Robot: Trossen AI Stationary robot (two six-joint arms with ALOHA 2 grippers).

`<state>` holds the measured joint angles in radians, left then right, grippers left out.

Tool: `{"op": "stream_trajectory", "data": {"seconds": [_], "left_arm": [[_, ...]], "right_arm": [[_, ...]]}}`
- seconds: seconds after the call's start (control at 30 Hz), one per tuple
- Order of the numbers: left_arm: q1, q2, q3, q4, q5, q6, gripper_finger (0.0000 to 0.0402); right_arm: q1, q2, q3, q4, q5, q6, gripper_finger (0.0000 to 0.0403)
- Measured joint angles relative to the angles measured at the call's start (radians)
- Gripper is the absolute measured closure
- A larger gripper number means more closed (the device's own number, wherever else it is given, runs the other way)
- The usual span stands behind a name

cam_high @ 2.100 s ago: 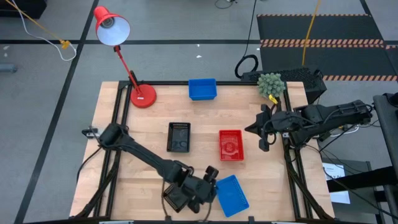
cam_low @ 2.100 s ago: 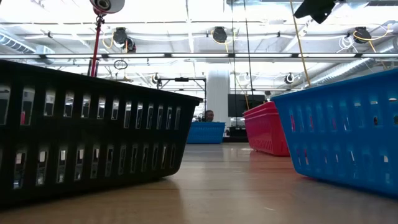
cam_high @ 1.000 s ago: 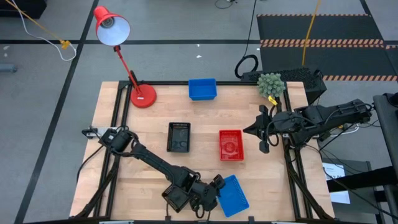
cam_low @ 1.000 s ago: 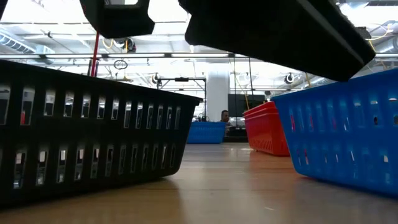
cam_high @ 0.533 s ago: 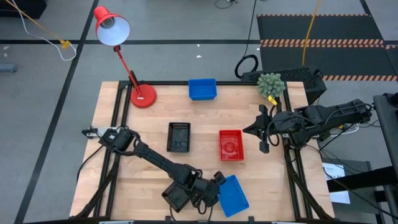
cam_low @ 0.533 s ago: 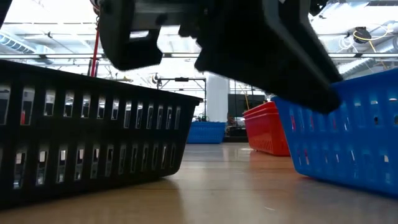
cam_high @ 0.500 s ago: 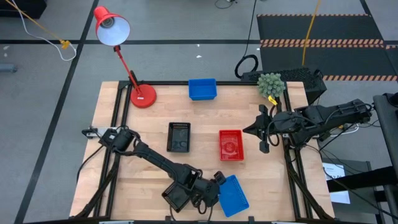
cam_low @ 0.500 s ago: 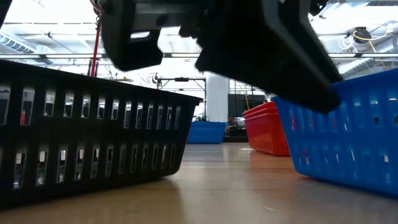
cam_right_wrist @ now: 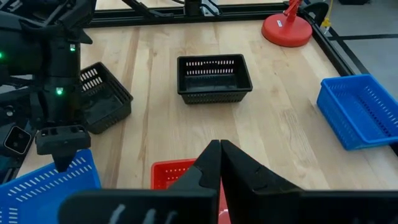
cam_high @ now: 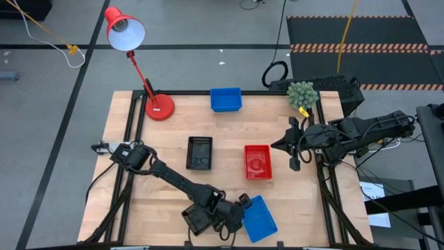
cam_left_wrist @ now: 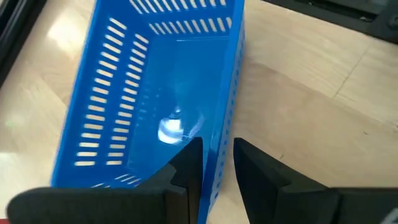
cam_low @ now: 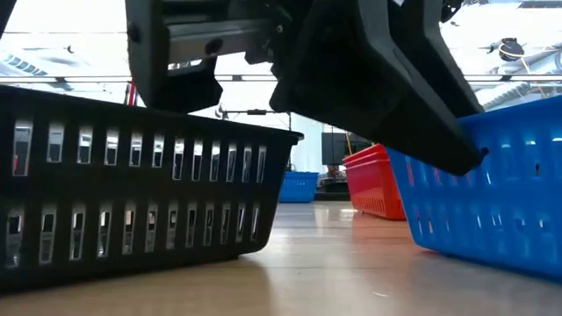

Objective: Stack baskets by color
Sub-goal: Stack the bottom blue bin on top of the top blue bins

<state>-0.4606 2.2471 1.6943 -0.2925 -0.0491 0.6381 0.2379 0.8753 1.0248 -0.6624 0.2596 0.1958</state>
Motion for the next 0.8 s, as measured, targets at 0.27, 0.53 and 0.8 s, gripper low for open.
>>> {"op": "stream_trajectory", "data": {"seconds": [0.27,0.53,0.8], "left_arm": [[0.007,0.000,0.000,-0.003,0.000,0.041,0.0310],[0.011,0.000,0.000,-0.002,0.031,0.052,0.0370],[-0.004,-0.012,0.000,0.001,0.034,0.069,0.0385]], "right_arm": [[0.000,0.000,0.000,0.000,0.000,-0.018,0.0399],[0.000,0.000,0.000,0.000,0.000,-0.018,0.0399],[0.000,0.000,0.000,0.000,0.000,-0.018,0.0399]]}}
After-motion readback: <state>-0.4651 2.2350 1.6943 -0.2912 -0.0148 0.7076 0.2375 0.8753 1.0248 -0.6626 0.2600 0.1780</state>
